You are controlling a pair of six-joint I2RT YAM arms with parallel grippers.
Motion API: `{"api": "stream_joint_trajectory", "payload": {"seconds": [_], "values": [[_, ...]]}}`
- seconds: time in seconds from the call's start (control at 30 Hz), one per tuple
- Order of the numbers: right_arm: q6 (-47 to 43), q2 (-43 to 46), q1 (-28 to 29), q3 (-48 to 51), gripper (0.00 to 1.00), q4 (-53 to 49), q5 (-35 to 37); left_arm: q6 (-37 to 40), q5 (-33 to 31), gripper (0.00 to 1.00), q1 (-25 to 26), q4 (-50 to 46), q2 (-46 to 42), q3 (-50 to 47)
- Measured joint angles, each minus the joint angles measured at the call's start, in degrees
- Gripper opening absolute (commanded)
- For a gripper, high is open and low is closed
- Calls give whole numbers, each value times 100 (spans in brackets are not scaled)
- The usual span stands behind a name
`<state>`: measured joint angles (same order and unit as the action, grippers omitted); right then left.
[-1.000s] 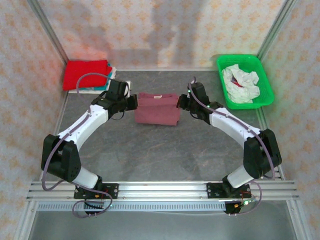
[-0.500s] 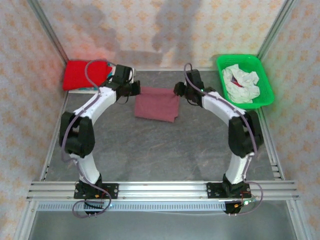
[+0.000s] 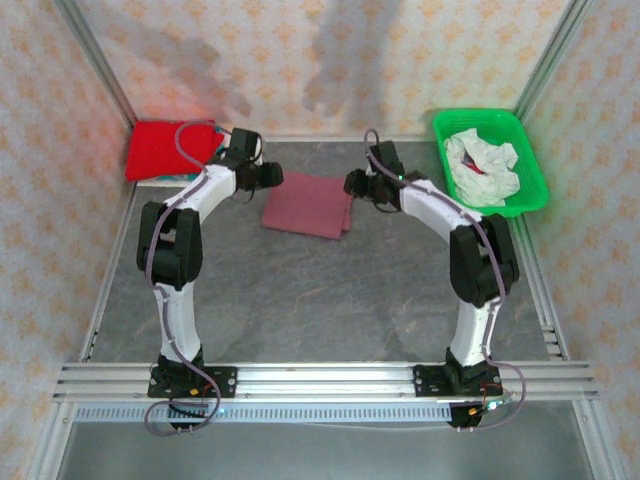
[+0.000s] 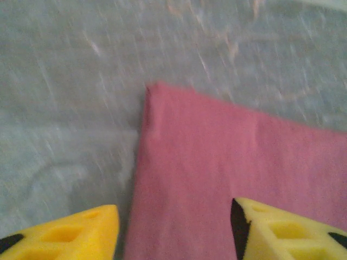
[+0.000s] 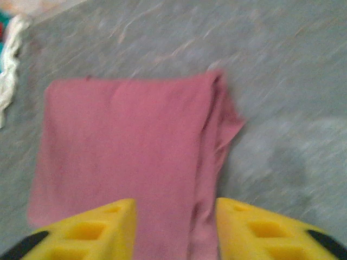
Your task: Fold and stack the t-shirts
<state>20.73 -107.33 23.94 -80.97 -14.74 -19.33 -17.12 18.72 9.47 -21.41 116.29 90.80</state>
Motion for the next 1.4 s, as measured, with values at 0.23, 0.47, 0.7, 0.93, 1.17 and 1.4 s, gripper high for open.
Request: {"api": "stream_joint_trajectory", "payload": {"seconds": [0.23, 0.47, 0.7, 0.93, 1.17, 1.4], "values": [[402, -55, 555, 737, 17, 1003, -820, -116, 557, 44, 203, 807, 28, -839], [507, -826, 474, 761, 16, 1421, -750, -297, 680, 44, 201, 1556, 68, -1633], [592, -776, 463, 1410, 15, 2090, -726, -584, 686, 45, 258, 2417, -487, -2743], [802, -37, 518, 2256, 21, 2037, -772, -1040, 636, 63, 669, 2297, -1628, -3980], [1034, 424, 470, 1727, 52, 1036, -179, -1346, 319, 78, 365, 1543, -2500, -3930], [909, -118, 107, 592, 64, 525, -46, -1292, 363, 78, 39, 1360, -1683, -3147]]}}
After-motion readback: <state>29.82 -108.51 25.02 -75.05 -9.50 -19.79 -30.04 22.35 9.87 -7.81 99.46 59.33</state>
